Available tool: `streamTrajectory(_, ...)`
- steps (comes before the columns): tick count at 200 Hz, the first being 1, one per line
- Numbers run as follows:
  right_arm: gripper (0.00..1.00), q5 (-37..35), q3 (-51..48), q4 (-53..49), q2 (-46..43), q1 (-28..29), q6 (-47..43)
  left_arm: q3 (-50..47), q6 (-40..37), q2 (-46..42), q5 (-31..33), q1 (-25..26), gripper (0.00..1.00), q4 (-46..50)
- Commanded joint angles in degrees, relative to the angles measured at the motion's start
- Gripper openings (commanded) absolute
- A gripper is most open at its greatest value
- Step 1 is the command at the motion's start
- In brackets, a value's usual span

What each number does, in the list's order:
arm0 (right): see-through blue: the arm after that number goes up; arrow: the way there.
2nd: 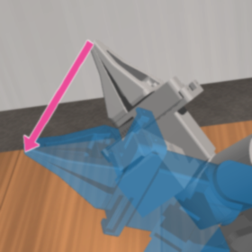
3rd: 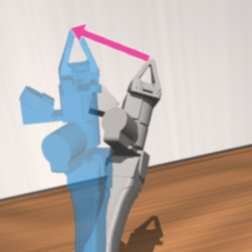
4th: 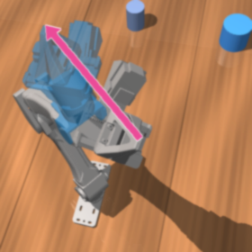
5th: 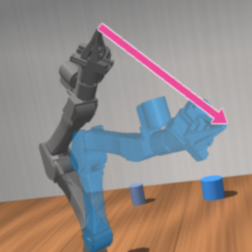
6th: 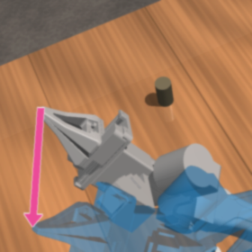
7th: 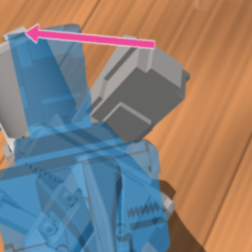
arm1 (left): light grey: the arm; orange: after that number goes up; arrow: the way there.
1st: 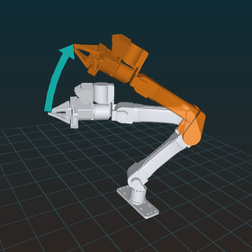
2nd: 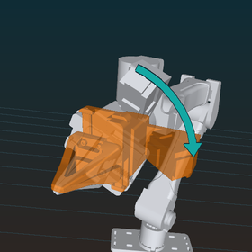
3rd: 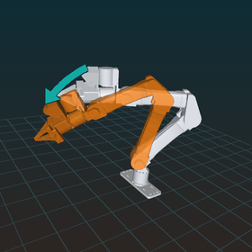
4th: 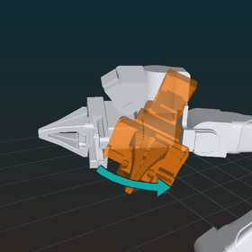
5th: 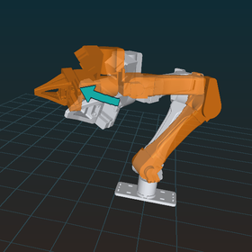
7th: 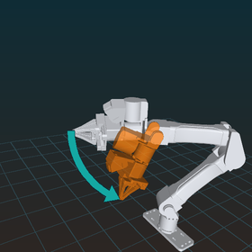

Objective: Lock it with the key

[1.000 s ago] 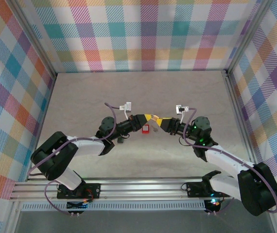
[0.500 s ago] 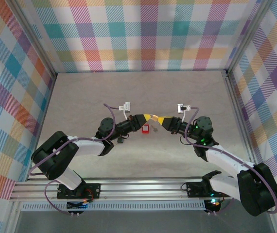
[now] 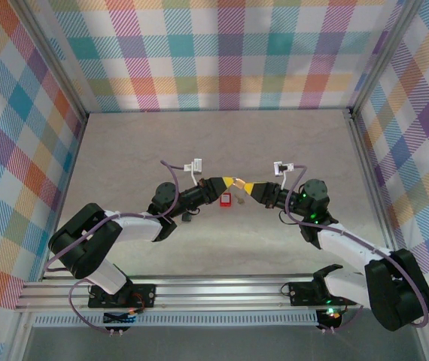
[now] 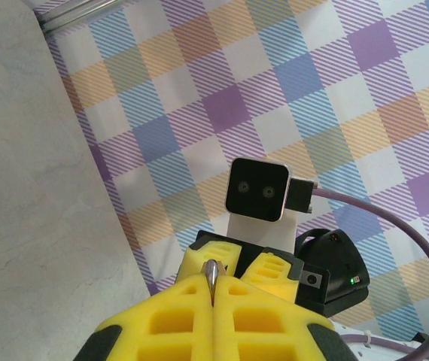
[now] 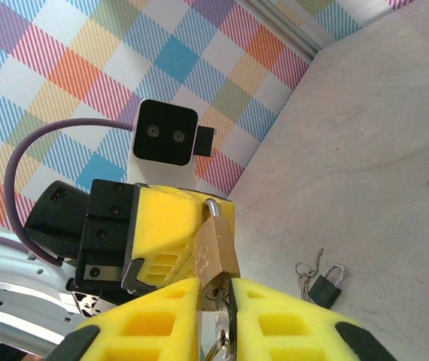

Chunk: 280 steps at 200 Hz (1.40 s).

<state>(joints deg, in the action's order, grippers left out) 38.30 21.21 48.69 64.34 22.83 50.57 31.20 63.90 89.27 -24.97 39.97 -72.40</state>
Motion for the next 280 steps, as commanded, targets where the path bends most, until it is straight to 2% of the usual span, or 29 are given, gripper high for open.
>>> streamTrajectory(1, 0.15, 2.7, 0.9, 2.8, 0.4, 0.0, 0.6, -0.6, 0.4, -0.5, 0.8, -0.8, 0.00, -3.7)
streamTrajectory(32, 0.16, 3.0, 0.7, 3.8, 1.0, 0.0, 1.2, -0.6, 0.4, -0.4, 1.0, -0.9, 0.00, -3.8)
streamTrajectory(73, 0.12, 3.3, 0.4, 4.8, 1.3, -0.1, 1.7, -0.8, 0.4, -0.6, 1.3, -0.8, 0.00, -3.8)
streamTrajectory(145, 0.18, 3.7, -0.6, 6.7, 1.7, 0.0, 2.9, -1.1, 0.5, -0.6, 2.0, -0.9, 0.00, -4.0)
streamTrajectory(227, 0.13, 4.5, -1.3, 8.2, 2.3, -0.1, 3.8, -1.1, 0.6, -0.6, 2.7, -0.9, 0.00, -4.0)
streamTrajectory(280, 0.02, 4.7, -1.3, 8.6, 2.5, 0.1, 3.8, -1.0, 0.8, -0.6, 2.9, -0.9, 0.00, -4.0)
